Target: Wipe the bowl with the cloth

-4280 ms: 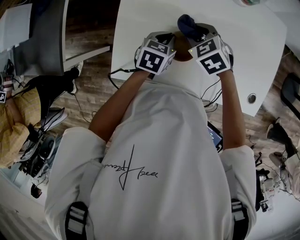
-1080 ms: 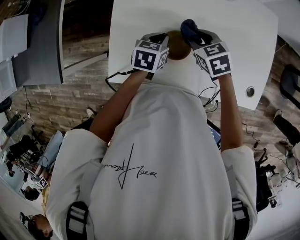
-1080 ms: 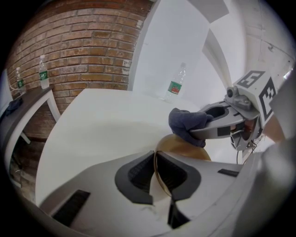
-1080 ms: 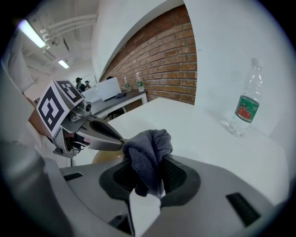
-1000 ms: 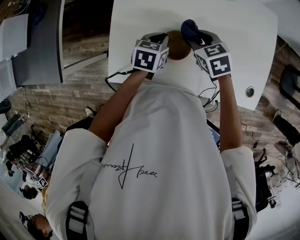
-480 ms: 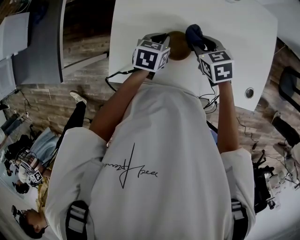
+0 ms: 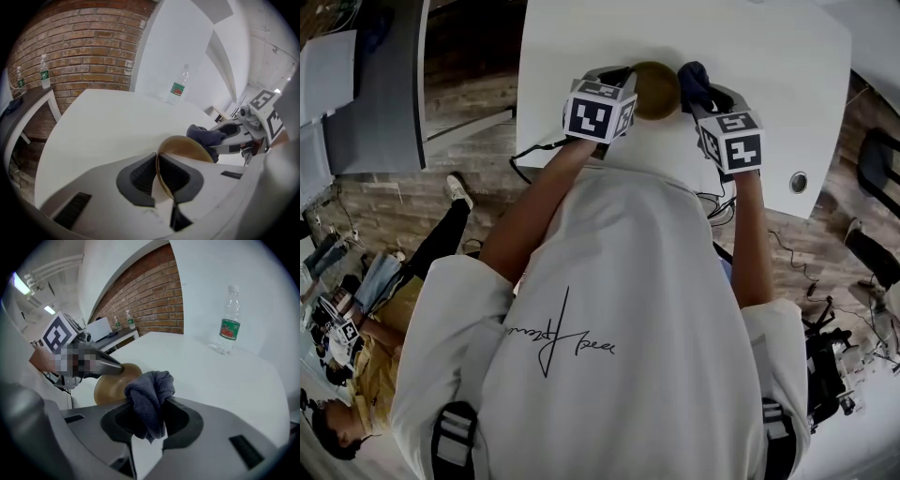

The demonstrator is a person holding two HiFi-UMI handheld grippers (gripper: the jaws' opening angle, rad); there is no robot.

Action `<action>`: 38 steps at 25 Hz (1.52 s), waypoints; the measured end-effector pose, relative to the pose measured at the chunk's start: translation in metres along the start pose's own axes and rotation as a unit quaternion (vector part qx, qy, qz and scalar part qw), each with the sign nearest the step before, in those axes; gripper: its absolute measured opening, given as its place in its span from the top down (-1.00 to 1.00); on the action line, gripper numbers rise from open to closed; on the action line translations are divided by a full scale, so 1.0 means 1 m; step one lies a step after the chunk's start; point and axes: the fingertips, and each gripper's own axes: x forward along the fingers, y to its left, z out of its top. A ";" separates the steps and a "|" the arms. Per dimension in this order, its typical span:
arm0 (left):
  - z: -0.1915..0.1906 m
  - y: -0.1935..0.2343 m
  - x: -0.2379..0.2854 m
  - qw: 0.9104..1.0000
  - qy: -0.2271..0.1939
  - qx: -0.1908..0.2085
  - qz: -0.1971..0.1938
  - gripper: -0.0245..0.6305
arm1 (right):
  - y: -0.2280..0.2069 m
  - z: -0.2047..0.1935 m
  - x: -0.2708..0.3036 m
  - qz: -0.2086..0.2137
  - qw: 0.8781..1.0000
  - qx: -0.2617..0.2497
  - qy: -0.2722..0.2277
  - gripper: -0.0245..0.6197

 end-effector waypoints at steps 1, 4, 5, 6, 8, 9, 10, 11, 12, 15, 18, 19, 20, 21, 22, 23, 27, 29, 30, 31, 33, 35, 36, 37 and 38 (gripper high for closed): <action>0.001 0.000 0.000 1.000 0.000 0.000 0.000 0.86 | 0.000 -0.003 0.000 0.000 1.000 0.000 0.003 0.62; 0.001 -0.001 0.001 1.000 0.000 -0.001 0.000 0.86 | 0.001 -0.008 -0.002 0.001 1.000 0.007 0.004 0.62; 0.001 -0.001 0.000 1.000 0.000 -0.002 0.000 0.86 | 0.002 -0.009 -0.003 0.001 1.000 0.007 0.004 0.62; 0.000 -0.002 -0.001 1.000 0.000 -0.002 0.000 0.86 | 0.003 -0.011 -0.004 0.000 1.000 0.006 0.004 0.62; -0.001 -0.003 -0.002 1.000 -0.001 -0.004 0.000 0.86 | 0.006 -0.013 -0.006 0.000 1.000 0.006 0.005 0.62; -0.001 -0.002 -0.002 1.000 -0.001 -0.004 0.000 0.86 | 0.006 -0.013 -0.007 -0.001 1.000 0.006 0.005 0.62; -0.001 -0.002 -0.002 1.000 -0.001 -0.005 0.000 0.86 | 0.007 -0.014 -0.007 -0.002 1.000 0.006 0.006 0.62; 0.000 -0.002 -0.002 1.000 -0.001 -0.005 0.000 0.86 | 0.007 -0.015 -0.007 -0.002 1.000 0.006 0.006 0.62; 0.000 -0.002 -0.002 1.000 -0.002 -0.005 0.000 0.86 | 0.007 -0.015 -0.008 -0.002 1.000 0.007 0.007 0.62; 0.001 -0.002 -0.001 1.000 -0.002 -0.005 0.000 0.86 | 0.008 -0.018 -0.009 -0.001 1.000 0.009 0.008 0.62; 0.002 -0.002 0.001 1.000 -0.001 -0.005 0.000 0.86 | 0.008 -0.021 -0.009 0.001 1.000 0.012 0.010 0.62; 0.002 -0.002 0.002 1.000 0.000 -0.005 0.000 0.86 | 0.008 -0.022 -0.009 0.002 1.000 0.013 0.010 0.62; 0.002 -0.002 0.003 1.000 0.000 -0.006 0.000 0.86 | 0.008 -0.024 -0.009 0.002 1.000 0.015 0.011 0.62; 0.002 -0.002 0.004 1.000 0.000 -0.007 0.000 0.86 | 0.008 -0.025 -0.009 0.003 1.000 0.016 0.012 0.62; 0.002 -0.002 0.004 1.000 0.001 -0.009 0.000 0.86 | 0.008 -0.026 -0.009 0.003 1.000 0.018 0.013 0.62; 0.002 -0.002 0.004 1.000 0.001 -0.011 -0.001 0.86 | 0.009 -0.028 -0.009 0.003 1.000 0.019 0.014 0.62; 0.003 -0.002 0.004 1.000 0.000 -0.016 -0.001 0.86 | 0.012 -0.032 -0.011 0.006 1.000 0.023 0.017 0.62; 0.003 -0.002 0.004 1.000 0.000 -0.016 -0.001 0.86 | 0.014 -0.034 -0.012 0.006 1.000 0.023 0.018 0.62; 0.002 -0.001 0.004 1.000 0.000 -0.016 -0.001 0.86 | 0.015 -0.035 -0.012 0.006 1.000 0.022 0.019 0.62; 0.002 -0.001 0.004 1.000 0.000 -0.017 -0.001 0.86 | 0.016 -0.036 -0.012 0.006 1.000 0.023 0.019 0.62; 0.001 -0.001 0.004 1.000 0.000 -0.019 -0.001 0.86 | 0.017 -0.037 -0.013 0.006 0.999 0.025 0.020 0.62; 0.002 -0.002 0.004 1.000 0.000 -0.020 0.000 0.86 | 0.018 -0.039 -0.014 0.006 0.999 0.027 0.021 0.62; 0.002 -0.002 0.004 1.000 0.000 -0.021 0.000 0.86 | 0.019 -0.040 -0.015 0.006 0.999 0.027 0.022 0.62; 0.002 -0.002 0.004 1.000 0.000 -0.021 0.000 0.86 | 0.019 -0.042 -0.016 0.006 0.999 0.027 0.023 0.62; 0.002 -0.003 0.005 1.000 -0.001 -0.022 -0.001 0.86 | 0.020 -0.043 -0.016 0.007 0.999 0.026 0.025 0.62</action>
